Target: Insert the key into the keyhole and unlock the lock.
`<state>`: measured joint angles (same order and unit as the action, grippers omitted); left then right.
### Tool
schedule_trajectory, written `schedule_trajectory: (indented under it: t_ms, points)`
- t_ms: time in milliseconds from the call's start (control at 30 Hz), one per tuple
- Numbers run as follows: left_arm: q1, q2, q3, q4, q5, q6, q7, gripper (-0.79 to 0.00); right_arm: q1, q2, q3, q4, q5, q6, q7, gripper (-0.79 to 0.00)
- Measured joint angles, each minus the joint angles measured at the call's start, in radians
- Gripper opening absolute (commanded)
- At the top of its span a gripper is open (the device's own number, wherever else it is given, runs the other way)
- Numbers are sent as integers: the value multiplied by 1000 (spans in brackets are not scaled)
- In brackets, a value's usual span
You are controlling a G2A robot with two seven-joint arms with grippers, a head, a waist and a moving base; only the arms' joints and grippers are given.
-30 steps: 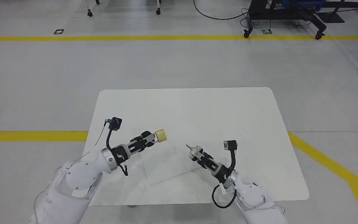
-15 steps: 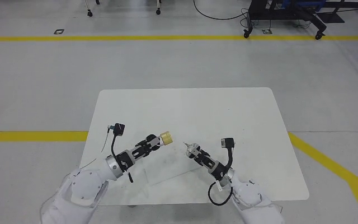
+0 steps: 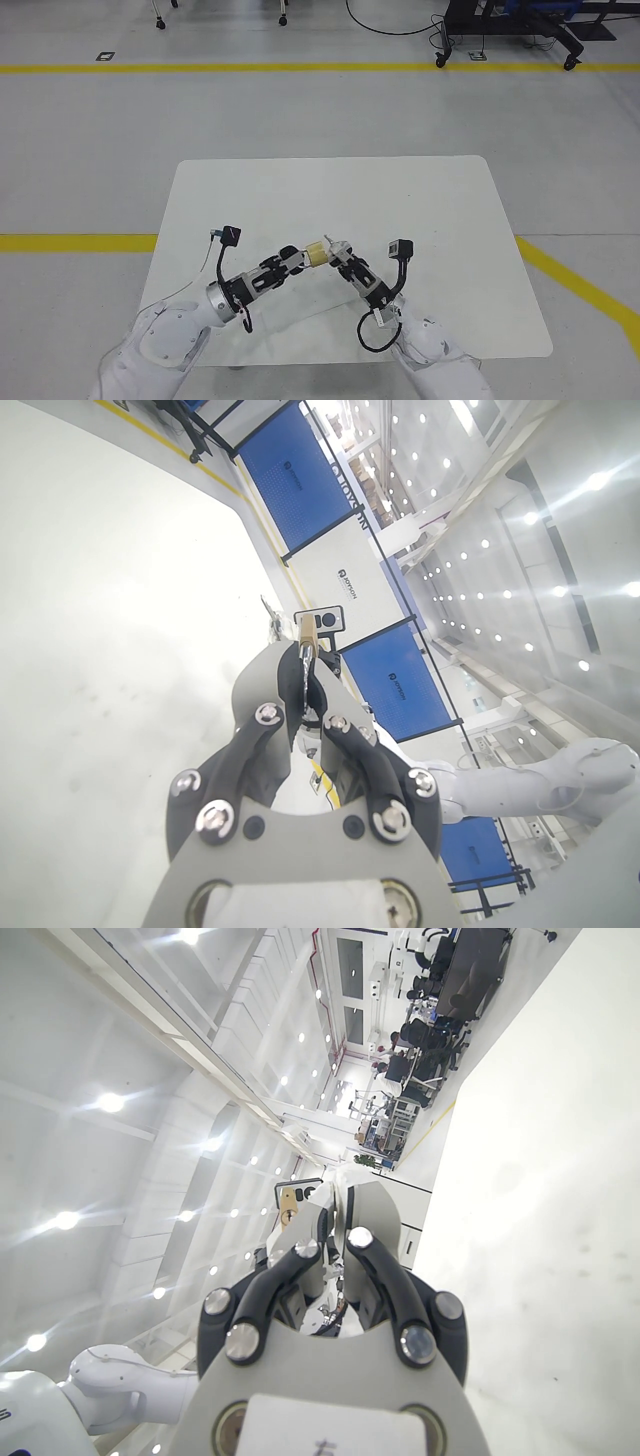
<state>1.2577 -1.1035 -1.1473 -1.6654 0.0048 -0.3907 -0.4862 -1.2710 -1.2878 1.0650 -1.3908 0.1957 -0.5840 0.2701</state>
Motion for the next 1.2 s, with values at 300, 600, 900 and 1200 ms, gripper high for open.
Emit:
schedule_trajectory:
  t_ms: [300,600,900,1200]
  points:
    - [-17,-9,25,18,49,-4,20,-785,16,-14,-20,6,9,18,-17,-785]
    - [-12,-12,25,24,109,0,35,-785,18,-19,-23,1,61,-26,50,-785]
    - [-15,-15,30,27,150,-5,44,-785,9,-19,-26,-21,34,-53,110,-785]
    - [-7,-17,21,23,182,-32,62,-785,9,-22,-21,-25,10,-46,100,-785]
